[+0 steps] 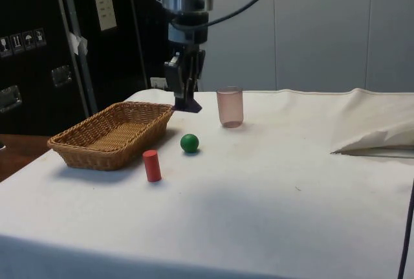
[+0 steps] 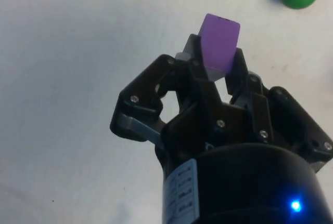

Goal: Pick up the triangular block and place it into the basket.

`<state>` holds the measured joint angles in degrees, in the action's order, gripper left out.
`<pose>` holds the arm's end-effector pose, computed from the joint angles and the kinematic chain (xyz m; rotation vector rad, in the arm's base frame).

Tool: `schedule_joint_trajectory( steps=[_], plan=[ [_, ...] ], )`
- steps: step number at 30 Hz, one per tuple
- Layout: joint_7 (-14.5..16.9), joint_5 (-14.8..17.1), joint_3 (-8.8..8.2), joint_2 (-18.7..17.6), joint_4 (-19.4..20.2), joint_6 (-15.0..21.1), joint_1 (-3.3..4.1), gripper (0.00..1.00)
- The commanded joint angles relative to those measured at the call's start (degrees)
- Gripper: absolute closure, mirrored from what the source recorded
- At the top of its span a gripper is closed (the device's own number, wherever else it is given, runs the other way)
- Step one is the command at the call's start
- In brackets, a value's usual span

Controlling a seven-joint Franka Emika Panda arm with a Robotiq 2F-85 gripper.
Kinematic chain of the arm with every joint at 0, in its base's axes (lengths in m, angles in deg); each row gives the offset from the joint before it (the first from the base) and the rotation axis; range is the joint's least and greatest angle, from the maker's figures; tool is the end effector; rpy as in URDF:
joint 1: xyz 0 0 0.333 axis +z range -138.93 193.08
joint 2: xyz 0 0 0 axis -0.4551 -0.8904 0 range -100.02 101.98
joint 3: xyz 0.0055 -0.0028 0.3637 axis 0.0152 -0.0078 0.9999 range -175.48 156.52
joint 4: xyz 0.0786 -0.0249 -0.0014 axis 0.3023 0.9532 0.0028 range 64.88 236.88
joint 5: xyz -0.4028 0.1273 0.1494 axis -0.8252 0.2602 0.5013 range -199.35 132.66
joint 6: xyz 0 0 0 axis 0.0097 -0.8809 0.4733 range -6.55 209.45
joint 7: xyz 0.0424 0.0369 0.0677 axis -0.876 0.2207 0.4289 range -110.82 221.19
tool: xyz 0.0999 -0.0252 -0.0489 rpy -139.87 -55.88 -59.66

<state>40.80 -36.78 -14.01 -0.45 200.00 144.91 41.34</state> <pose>0.5333 0.0928 0.3098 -3.1279 0.0490 -0.2770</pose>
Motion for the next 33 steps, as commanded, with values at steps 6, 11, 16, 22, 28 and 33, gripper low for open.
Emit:
schedule_joint_trajectory(
  steps=[6,11,16,22,28,33],
  plan=[
    [3.3,2.1,-0.80,-1.3,-2.8,-1.1,-0.11,0.67],
    [5.5,2.9,-1.83,-3.0,-5.6,-1.4,-0.34,0.67],
    [7.1,3.4,-2.64,-5.2,-8.3,-1.3,-0.52,0.67],
    [8.1,3.4,-3.32,-7.4,-11.2,-1.4,-0.80,0.67],
    [9.4,3.5,-4.30,-10.8,-15.6,-1.6,-1.20,0.67],
    [10.2,3.5,-5.04,-13.2,-18.8,-1.8,-1.38,0.67]
  ],
)
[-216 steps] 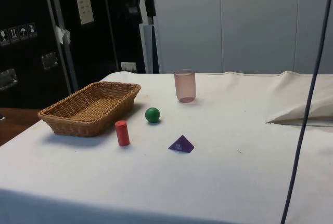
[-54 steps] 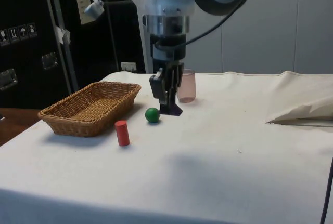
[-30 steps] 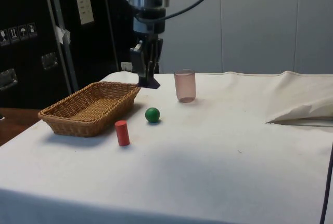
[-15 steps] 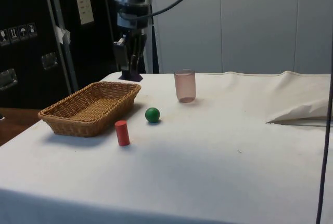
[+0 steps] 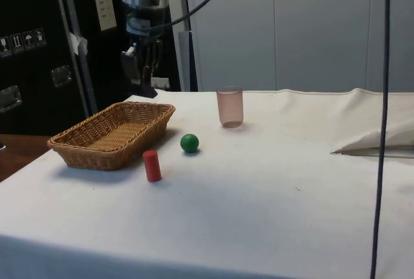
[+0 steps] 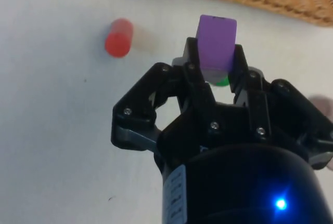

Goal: Pick up the triangular block and place it into the basket.

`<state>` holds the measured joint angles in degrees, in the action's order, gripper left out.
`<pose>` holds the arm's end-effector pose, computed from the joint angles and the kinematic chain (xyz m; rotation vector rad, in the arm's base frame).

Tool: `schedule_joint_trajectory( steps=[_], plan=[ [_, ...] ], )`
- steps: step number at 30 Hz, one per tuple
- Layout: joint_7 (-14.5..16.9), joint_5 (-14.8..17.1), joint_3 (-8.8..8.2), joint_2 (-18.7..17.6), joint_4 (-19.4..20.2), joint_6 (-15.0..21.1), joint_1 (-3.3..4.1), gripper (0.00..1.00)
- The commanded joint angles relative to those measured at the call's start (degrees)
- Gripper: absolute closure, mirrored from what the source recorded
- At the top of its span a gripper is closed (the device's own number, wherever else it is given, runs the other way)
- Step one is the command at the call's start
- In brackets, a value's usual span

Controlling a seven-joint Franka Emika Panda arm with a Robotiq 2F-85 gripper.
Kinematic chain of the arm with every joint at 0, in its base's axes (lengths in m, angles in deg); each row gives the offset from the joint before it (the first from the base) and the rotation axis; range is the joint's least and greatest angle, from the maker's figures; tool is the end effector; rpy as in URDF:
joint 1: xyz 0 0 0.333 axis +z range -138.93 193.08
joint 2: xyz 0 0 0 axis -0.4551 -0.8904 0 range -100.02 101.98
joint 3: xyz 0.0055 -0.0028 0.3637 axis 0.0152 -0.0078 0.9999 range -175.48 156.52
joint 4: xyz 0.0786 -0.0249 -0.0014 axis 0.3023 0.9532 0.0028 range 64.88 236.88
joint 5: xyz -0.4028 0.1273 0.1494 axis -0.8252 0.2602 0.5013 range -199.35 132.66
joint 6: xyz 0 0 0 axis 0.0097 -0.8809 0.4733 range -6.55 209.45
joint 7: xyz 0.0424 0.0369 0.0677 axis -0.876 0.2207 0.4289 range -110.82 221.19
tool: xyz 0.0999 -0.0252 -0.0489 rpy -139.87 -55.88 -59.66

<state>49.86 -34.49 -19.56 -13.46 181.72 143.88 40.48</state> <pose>0.6510 0.0414 0.3232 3.0808 -0.0123 0.3933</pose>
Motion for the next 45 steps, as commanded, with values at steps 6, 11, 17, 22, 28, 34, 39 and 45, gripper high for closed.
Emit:
schedule_joint_trajectory(
  steps=[6,11,17,22,28,34,39,45],
  plan=[
    [0.9,0.1,-0.92,-3.2,-4.0,-0.2,-0.23,0.67],
    [2.3,1.4,-0.80,-6.4,-7.6,-0.5,-1.03,0.67],
    [3.0,1.9,-1.32,-10.9,-12.0,-0.1,-1.43,0.67],
    [3.4,2.3,-1.78,-15.4,-16.7,-0.1,-1.89,0.67],
    [4.1,3.0,-2.18,-19.1,-20.5,-0.7,-2.23,0.67],
    [4.7,3.7,-2.58,-23.0,-25.1,-2.8,-2.52,0.67],
    [5.8,4.9,-2.69,-26.1,-29.6,-6.2,-2.86,0.67],
    [7.2,6.5,-2.58,-28.4,-32.7,-8.8,-3.15,0.67]
  ],
)
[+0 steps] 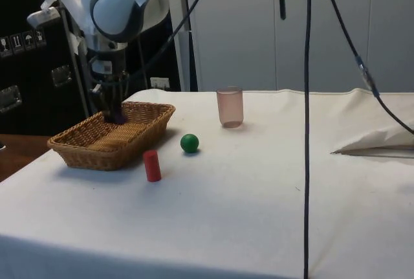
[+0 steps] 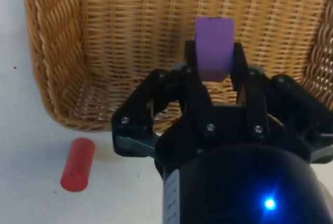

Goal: Pick up the triangular block and place it into the basket.

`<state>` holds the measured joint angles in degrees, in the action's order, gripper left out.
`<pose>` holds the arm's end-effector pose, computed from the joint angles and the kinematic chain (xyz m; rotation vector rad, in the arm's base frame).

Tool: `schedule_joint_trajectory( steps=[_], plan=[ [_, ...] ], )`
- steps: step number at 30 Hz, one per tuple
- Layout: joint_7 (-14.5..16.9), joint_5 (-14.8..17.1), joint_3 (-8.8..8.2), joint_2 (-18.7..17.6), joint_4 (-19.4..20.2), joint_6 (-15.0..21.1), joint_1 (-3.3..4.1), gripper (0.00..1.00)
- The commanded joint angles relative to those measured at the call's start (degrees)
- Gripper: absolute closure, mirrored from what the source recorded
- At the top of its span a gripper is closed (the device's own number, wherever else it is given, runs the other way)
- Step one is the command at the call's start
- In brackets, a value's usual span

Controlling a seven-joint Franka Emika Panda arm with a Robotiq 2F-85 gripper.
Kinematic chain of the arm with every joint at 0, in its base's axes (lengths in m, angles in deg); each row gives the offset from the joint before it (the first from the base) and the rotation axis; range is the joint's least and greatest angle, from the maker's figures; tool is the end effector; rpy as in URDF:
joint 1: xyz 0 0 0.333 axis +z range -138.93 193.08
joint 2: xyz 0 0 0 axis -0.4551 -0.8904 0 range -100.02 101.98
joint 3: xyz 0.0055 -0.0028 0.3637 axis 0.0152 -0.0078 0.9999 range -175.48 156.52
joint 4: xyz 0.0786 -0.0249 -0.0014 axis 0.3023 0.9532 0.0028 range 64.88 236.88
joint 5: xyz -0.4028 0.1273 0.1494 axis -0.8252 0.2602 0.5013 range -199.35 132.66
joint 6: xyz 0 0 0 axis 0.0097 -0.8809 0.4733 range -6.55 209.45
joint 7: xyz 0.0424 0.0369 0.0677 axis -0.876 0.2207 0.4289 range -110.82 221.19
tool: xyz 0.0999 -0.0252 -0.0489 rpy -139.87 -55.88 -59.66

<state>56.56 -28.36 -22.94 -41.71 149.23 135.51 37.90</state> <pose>0.8017 -0.0038 0.2329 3.0297 -0.0129 0.2929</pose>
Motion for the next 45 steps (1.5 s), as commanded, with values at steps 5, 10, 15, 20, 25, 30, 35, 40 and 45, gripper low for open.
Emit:
schedule_joint_trajectory(
  steps=[5,10,15,20,25,30,35,40,45],
  plan=[
    [1.2,1.4,0.11,-0.8,-0.4,-0.4,0.00,0.67],
    [1.5,1.9,0.52,-2.2,-0.6,-0.2,-0.17,0.67],
    [1.7,1.8,0.29,-3.2,-0.7,0.7,-0.34,0.67],
    [2.1,1.9,-0.11,-3.7,-0.7,1.1,-0.46,0.59],
    [2.3,1.9,-0.23,-3.8,-0.7,1.1,-0.46,0.42],
    [2.3,1.9,-0.34,-4.0,-0.8,1.2,-0.46,0.14],
    [2.4,1.9,-0.34,-4.0,-0.8,1.2,-0.46,0.00],
    [2.4,1.7,-0.57,-2.6,-0.1,-0.2,-0.11,0.00],
    [2.8,1.4,-0.80,-0.7,0.5,-2.9,0.17,0.00]
  ],
)
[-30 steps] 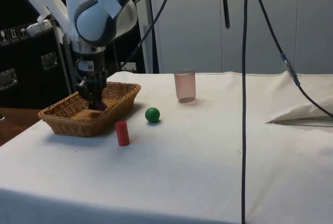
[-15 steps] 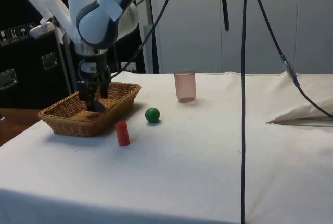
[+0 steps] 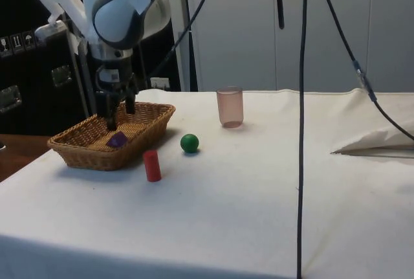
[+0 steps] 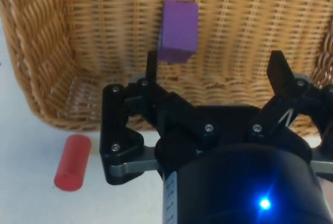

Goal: Pick up the triangular block and place it into the basket.

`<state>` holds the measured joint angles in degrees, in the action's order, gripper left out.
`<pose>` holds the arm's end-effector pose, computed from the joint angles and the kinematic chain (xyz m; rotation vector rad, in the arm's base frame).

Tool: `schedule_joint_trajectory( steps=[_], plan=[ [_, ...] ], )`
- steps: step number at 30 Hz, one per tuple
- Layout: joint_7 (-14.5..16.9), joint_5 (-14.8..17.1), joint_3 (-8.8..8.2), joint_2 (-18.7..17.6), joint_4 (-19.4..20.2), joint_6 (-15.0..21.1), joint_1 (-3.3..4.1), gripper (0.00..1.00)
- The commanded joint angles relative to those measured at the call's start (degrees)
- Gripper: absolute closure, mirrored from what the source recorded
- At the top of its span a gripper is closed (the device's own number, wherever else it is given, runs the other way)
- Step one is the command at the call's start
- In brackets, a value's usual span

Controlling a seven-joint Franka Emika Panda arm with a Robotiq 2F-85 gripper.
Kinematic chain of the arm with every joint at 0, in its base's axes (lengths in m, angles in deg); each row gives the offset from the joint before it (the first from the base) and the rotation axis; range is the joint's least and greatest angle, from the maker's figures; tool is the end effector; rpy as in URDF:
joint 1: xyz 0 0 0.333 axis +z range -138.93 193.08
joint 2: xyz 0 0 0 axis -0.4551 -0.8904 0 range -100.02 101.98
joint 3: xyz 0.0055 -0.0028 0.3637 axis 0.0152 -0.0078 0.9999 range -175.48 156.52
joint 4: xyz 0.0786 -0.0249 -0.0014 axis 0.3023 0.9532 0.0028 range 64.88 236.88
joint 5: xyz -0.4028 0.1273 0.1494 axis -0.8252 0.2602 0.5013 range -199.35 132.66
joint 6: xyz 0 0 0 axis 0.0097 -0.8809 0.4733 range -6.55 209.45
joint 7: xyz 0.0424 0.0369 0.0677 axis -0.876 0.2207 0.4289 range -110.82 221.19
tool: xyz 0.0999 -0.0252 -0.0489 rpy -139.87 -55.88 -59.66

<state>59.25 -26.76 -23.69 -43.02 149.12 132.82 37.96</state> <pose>0.7954 -0.0118 0.2124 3.0422 0.0157 0.1922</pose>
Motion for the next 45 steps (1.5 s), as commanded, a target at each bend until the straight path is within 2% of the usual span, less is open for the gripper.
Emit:
schedule_joint_trajectory(
  steps=[1,4,5,11,13,15,17,21,22,23,29,30,31,37,38,39,45],
  plan=[
    [0.2,-0.2,-0.06,0.9,0.7,-0.5,0.17,0.00],
    [0.3,-0.1,0.00,1.0,0.6,-0.8,0.06,0.00],
    [0.4,-0.3,-0.11,1.9,1.3,-1.7,0.29,0.00],
    [0.9,-0.5,-0.11,4.2,2.1,-4.6,0.52,0.00],
    [1.0,-0.2,0.00,4.0,1.7,-4.9,0.34,0.00],
    [1.2,-0.6,-0.17,5.9,3.4,-5.6,0.69,0.00],
    [1.3,-0.6,-0.23,6.4,3.9,-5.7,0.74,0.00],
    [1.4,-0.6,-0.23,9.1,7.3,-4.9,1.03,0.00],
    [1.5,-0.3,0.00,8.6,6.4,-5.7,0.74,0.00],
    [1.4,-0.6,-0.17,9.7,8.1,-4.7,1.09,0.00],
    [1.5,-0.7,-0.23,13.1,12.9,-3.1,1.38,0.00],
    [1.5,-0.4,0.00,12.1,11.4,-4.2,1.09,0.00],
    [1.5,-0.7,-0.23,14.0,14.4,-2.5,1.49,0.00],
    [1.5,-0.7,-0.17,16.7,18.7,-0.6,1.78,0.00],
    [1.5,-0.4,0.00,15.8,17.3,-1.8,1.49,0.00],
    [1.5,-0.7,-0.23,17.5,20.1,0.0,1.83,0.00],
    [1.5,-0.8,-0.23,20.5,25.0,2.2,2.12,0.00]
  ],
)
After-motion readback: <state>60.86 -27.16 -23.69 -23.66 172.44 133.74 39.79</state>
